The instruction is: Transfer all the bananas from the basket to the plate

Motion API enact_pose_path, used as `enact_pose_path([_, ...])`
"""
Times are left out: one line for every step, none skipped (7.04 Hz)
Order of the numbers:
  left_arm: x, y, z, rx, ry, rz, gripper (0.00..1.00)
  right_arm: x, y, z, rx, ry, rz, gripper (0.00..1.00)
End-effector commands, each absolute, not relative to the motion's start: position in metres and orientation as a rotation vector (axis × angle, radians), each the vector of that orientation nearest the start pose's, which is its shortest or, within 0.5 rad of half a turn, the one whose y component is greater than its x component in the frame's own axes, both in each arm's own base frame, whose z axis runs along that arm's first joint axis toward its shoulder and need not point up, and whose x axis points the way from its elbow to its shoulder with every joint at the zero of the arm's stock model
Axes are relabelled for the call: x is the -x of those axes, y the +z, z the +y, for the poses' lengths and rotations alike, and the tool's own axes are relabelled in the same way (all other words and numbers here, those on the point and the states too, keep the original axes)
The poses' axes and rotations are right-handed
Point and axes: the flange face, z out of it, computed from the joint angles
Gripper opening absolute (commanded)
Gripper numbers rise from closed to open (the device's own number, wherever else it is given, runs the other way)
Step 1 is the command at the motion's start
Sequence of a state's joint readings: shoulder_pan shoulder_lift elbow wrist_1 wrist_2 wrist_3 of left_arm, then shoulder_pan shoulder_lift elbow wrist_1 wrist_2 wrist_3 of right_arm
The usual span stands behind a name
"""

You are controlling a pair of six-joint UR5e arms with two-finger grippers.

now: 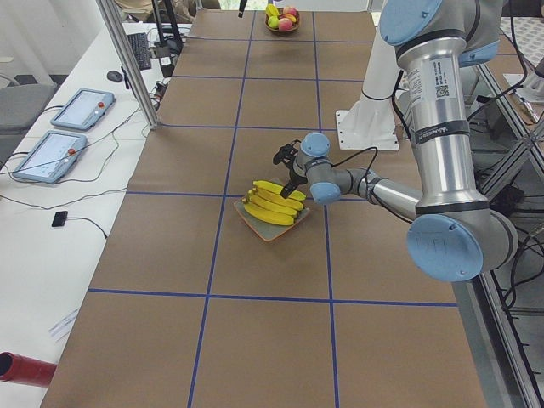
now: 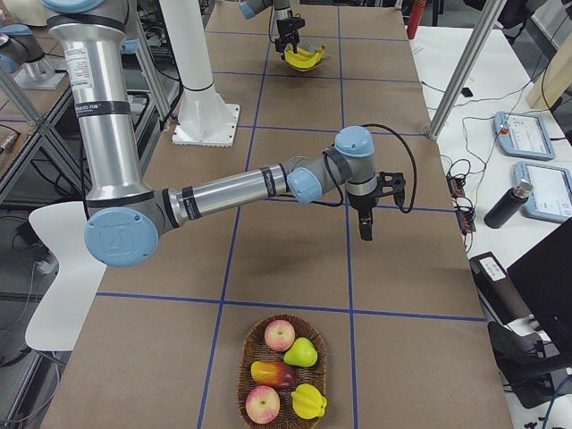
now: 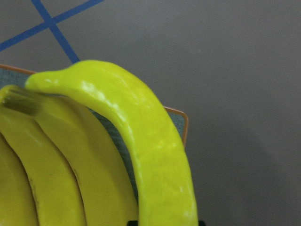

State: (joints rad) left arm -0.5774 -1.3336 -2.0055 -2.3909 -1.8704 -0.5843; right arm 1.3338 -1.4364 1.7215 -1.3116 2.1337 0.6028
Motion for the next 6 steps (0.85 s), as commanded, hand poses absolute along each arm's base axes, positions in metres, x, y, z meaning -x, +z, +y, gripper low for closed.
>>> enact_pose_path([-0.293,0.455,-0.318,-0.534,0.523,0.938,1.00,0.047,0.494,-0.566,-0.264,0.204,-0.717,1.00])
enact_pose_path([-0.289,0.446,-0.321,-0.550,0.517,0.947,1.00,0.042,0.498,-0.564,-0.267,0.192,-0.711,1.00])
enact_pose_path([-0.269,0.448,-0.339,-0.556,0.464,0.926,1.00,0.035,0.507,-0.559,-0.269,0.169,-0.700,1.00])
enact_pose_path([-0.235,0.448,-0.368,-0.491,0.394,0.912,1.00,0.024,0.521,-0.552,-0.266,0.147,-0.685,1.00])
enact_pose_path([-0.201,0.441,-0.400,-0.499,0.397,0.875,1.00,0.014,0.536,-0.546,-0.259,0.132,-0.675,1.00])
enact_pose_path([-0.170,0.450,-0.421,-0.487,0.411,0.786,1.00,0.003,0.552,-0.535,-0.255,0.100,-0.660,1.00])
